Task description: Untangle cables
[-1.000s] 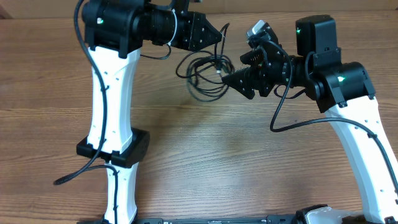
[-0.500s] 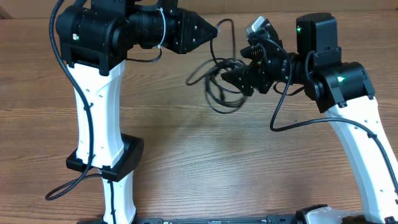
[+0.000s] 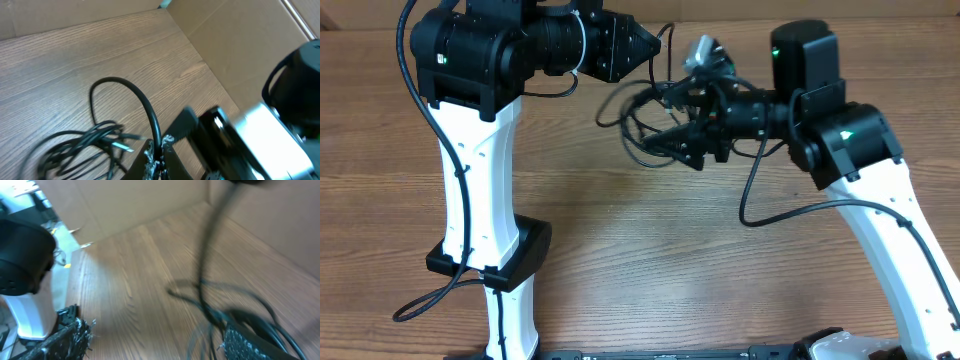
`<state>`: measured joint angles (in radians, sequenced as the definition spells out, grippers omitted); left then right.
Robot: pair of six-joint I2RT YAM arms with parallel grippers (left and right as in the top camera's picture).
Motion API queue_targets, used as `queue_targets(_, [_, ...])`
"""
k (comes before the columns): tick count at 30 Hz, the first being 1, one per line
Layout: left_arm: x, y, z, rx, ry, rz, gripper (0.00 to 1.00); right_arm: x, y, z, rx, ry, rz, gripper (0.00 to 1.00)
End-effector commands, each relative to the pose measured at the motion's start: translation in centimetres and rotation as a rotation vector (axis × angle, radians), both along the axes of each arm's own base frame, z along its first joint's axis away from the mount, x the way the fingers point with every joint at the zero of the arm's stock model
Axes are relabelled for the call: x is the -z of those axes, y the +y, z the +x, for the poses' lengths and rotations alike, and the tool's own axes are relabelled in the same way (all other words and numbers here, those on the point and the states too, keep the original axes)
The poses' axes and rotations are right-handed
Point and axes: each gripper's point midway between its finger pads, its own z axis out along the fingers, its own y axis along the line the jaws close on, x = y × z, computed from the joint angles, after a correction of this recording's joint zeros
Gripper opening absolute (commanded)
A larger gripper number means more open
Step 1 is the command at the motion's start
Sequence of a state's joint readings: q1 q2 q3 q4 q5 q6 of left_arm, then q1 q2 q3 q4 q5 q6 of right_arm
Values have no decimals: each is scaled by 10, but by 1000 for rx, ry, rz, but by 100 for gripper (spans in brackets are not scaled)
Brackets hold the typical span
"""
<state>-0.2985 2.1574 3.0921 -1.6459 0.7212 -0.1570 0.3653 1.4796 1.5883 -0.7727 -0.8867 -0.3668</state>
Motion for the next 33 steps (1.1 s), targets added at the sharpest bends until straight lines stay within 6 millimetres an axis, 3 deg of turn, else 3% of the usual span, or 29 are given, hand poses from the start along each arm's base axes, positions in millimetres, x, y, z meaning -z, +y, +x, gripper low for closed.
queue_targets(1, [-16,5,-8,-9,-43,-21,4,-10,15,-14,-62,-35,27,79])
queue_targets(3, [-16,5,-8,-8,-43,-21,4,-11,18,-15,-69,-48,30,17])
queue_targets(4, [-16,5,-8,-8,-43,-21,4,-11,18,-14,-64,-50,27,4])
queue_targets(16, [-15,6,-9,-9,-37,-19,4,-6,14,-3,-2,-65,-11,4])
queue_targets(17, [-15,6,-9,-9,-36,-19,4,-4,12,1,20,-69,-24,7])
queue_targets(18, [-15,6,-9,-9,-36,-19,4,-2,10,5,45,-71,-37,30])
queue_targets(19, [-15,6,-9,-9,-36,-19,4,-1,8,9,71,-68,-48,85])
queue_targets(20, [-15,6,-9,-9,-36,-19,4,1,6,14,105,-63,-60,100])
queue_targets(26, [-17,5,-8,-6,-42,-23,4,3,3,18,127,-80,-78,100])
queue_targets(33, [-22,4,-5,-13,-59,-39,4,-19,7,32,153,-189,-26,98])
